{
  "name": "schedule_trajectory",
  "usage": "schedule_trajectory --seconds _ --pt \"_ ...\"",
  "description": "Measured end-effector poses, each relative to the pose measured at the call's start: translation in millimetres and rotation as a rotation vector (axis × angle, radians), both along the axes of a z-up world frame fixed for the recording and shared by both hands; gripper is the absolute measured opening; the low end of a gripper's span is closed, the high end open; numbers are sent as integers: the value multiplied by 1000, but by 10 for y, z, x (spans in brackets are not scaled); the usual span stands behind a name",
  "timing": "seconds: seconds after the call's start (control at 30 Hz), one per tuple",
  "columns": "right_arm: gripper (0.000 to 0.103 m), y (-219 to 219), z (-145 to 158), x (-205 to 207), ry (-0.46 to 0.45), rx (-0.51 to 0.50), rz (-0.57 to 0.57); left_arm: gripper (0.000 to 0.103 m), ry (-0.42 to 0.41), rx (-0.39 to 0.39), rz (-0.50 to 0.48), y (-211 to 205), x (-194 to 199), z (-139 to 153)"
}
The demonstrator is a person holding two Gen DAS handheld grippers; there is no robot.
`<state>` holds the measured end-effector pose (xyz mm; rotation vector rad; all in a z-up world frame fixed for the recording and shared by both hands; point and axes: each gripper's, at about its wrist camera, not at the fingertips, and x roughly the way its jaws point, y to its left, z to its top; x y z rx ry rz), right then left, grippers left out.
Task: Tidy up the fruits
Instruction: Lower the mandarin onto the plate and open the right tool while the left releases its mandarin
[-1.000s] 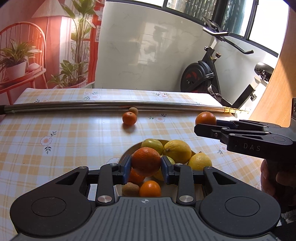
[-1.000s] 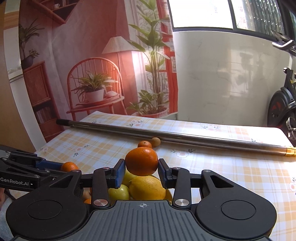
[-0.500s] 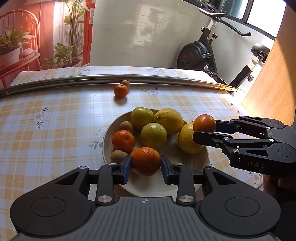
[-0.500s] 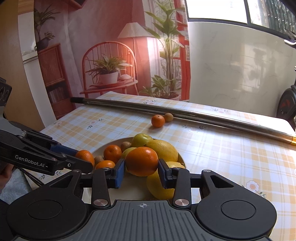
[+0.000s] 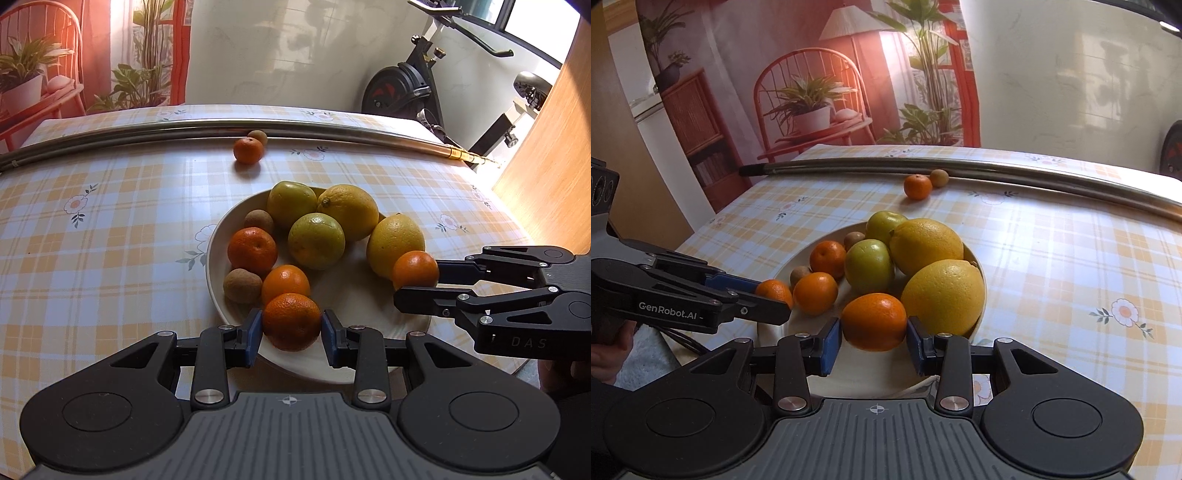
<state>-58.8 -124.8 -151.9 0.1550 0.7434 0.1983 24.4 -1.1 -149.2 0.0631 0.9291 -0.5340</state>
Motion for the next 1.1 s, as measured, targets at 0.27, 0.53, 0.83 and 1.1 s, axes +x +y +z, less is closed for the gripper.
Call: schedule_trajectory --seconds 0.27,0.53,0.83,1.1 --pt "35 -16 -101 26 47 8 -3 36 -18 41 -5 -50 -24 -59" --pt "35 -6 -135 38 64 6 -7 36 -28 55 -14 -75 -41 -71" --pt "36 -15 -147 47 65 13 -12 37 -28 64 -20 -92 -49 -81" --pt "36 -16 -149 49 65 13 -12 37 -29 65 -20 -93 -46 -84"
